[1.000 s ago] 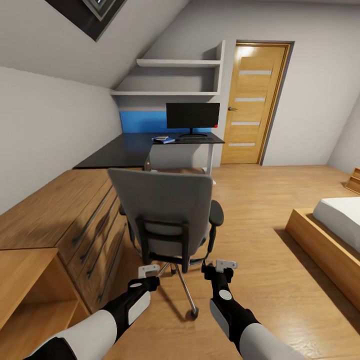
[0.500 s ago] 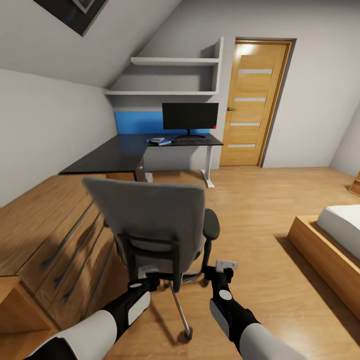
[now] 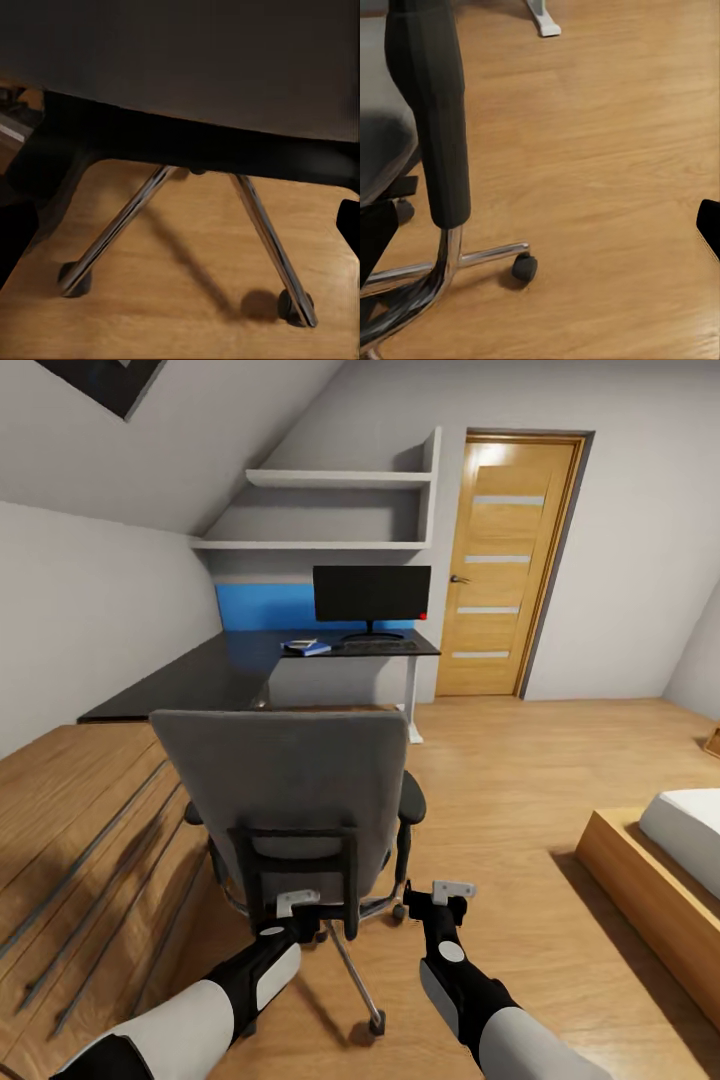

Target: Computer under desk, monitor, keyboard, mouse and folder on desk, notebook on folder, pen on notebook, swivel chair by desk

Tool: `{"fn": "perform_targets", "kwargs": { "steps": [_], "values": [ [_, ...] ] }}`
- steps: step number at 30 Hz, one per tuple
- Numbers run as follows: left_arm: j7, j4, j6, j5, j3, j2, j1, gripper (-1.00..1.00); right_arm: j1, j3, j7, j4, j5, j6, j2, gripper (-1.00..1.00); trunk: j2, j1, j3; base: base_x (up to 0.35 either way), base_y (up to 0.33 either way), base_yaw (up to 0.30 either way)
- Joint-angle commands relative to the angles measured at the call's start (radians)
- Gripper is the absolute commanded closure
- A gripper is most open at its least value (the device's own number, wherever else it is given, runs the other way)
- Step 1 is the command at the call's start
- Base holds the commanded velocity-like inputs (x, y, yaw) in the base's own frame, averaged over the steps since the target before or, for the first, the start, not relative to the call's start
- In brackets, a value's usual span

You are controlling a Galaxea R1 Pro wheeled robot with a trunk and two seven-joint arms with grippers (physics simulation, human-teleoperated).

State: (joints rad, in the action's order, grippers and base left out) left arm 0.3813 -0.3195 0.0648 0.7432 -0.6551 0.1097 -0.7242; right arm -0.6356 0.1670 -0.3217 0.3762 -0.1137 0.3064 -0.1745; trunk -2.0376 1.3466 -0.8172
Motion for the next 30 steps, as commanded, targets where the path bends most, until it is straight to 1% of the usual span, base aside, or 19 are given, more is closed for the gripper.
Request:
{"fn": "perform_targets", "kwargs": {
  "steps": [1, 6, 10, 21, 30],
  "values": [
    [0.008, -0.003, 0.004, -0.002, -0.01, -0.001, -0.001, -1.0, -0.001, 0.006, -0.005, -0.001, -0.011, 0.006, 0.0, -1.0, 0.0, 0.0, -0.001, 0.294, -0.203, 0.0],
    [0.008, -0.003, 0.004, -0.002, -0.028, -0.002, -0.001, -1.0, -0.001, 0.006, -0.005, -0.001, -0.011, 0.006, 0.0, -1.0, 0.0, 0.0, -0.001, 0.204, -0.122, 0.0],
    [0.008, -0.003, 0.004, -0.001, -0.032, -0.002, -0.001, -1.0, -0.001, 0.006, -0.005, 0.0, -0.01, 0.006, 0.0, -1.0, 0.0, 0.0, -0.001, -0.025, -0.019, 0.0],
    [0.008, -0.003, 0.006, 0.0, -0.039, -0.001, -0.001, -1.0, -0.001, 0.006, -0.007, 0.0, -0.009, 0.007, 0.0, -1.0, 0.0, 0.0, -0.001, -0.299, -0.01, 0.0],
    [0.008, -0.003, 0.005, 0.001, -0.039, -0.001, -0.001, -1.0, -0.001, 0.006, -0.007, 0.0, -0.009, 0.007, 0.0, -1.0, 0.0, 0.0, -0.001, -0.247, -0.126, 0.0]
  ]
}}
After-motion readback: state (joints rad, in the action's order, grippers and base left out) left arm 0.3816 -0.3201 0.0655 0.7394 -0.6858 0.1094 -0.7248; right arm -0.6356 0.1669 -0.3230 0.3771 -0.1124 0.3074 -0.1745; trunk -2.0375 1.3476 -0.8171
